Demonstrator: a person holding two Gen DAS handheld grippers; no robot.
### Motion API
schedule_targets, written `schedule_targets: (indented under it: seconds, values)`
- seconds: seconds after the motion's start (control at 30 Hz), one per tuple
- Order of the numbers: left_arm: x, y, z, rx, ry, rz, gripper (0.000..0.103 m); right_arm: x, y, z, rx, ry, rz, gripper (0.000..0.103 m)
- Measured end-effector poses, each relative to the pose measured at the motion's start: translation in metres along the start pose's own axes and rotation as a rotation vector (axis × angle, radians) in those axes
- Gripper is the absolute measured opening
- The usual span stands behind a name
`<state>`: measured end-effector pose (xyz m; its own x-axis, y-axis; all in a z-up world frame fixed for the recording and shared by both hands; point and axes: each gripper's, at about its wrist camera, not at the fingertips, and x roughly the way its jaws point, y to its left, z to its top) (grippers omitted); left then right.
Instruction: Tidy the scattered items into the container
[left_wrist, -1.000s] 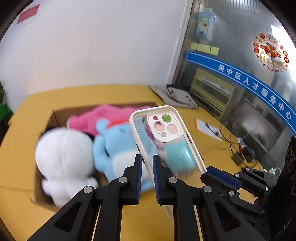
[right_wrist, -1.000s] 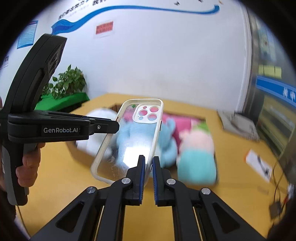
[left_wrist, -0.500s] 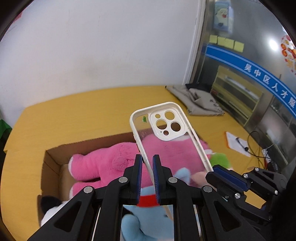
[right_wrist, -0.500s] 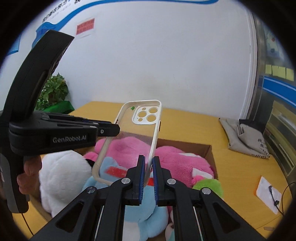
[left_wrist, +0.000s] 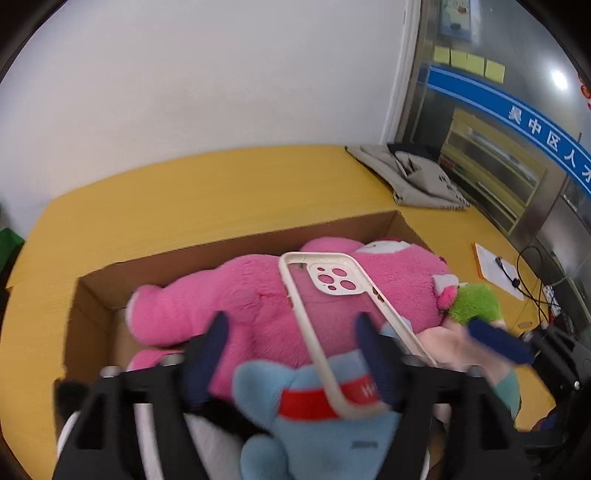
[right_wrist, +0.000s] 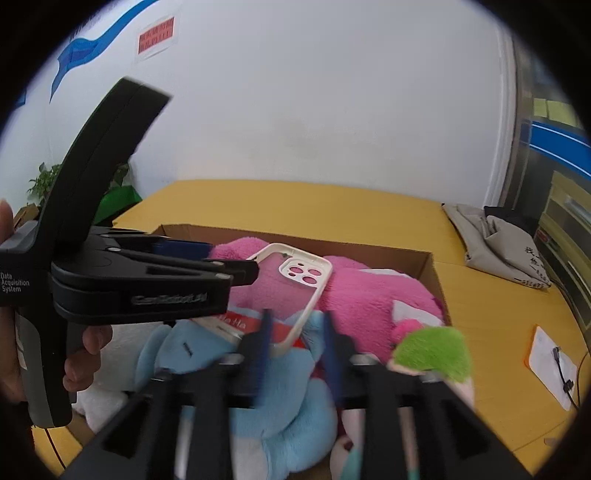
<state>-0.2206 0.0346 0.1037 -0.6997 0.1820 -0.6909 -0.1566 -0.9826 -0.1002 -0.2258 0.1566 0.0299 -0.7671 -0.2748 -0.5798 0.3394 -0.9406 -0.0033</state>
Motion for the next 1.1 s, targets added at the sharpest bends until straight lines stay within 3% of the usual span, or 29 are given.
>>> schedule_targets:
  seconds: [0.03,0.07,0.13,0.4,0.6,0.8,1.1]
  values:
    - [-0.013,0.001,-0.004,-0.009,-0.023,-0.002,0.091,-0.01,-0.001,-0.002,0.009,-0.014,-0.005,0.082]
    - [-0.028,0.002,-0.01,-0.017,-0.043,-0.005,0.093,-0.025,-0.002,-0.007,0.027,-0.036,-0.008,0.085]
    - [-0.059,0.001,-0.028,-0.023,-0.084,0.008,0.103,-0.046,-0.001,-0.015,0.05,-0.05,0.005,0.086]
    - [-0.147,-0.023,-0.118,-0.011,-0.155,0.09,0.103,-0.106,0.015,-0.063,0.066,-0.049,-0.005,0.086]
    - [-0.185,-0.04,-0.169,-0.066,-0.193,0.125,0.103,-0.131,0.025,-0.084,0.039,-0.065,-0.028,0.086]
    - [-0.203,-0.047,-0.197,-0.093,-0.202,0.136,0.103,-0.157,0.037,-0.104,0.019,-0.085,-0.026,0.086]
    - [-0.218,-0.054,-0.211,-0.097,-0.227,0.147,0.103,-0.176,0.038,-0.117,0.016,-0.1,-0.039,0.086]
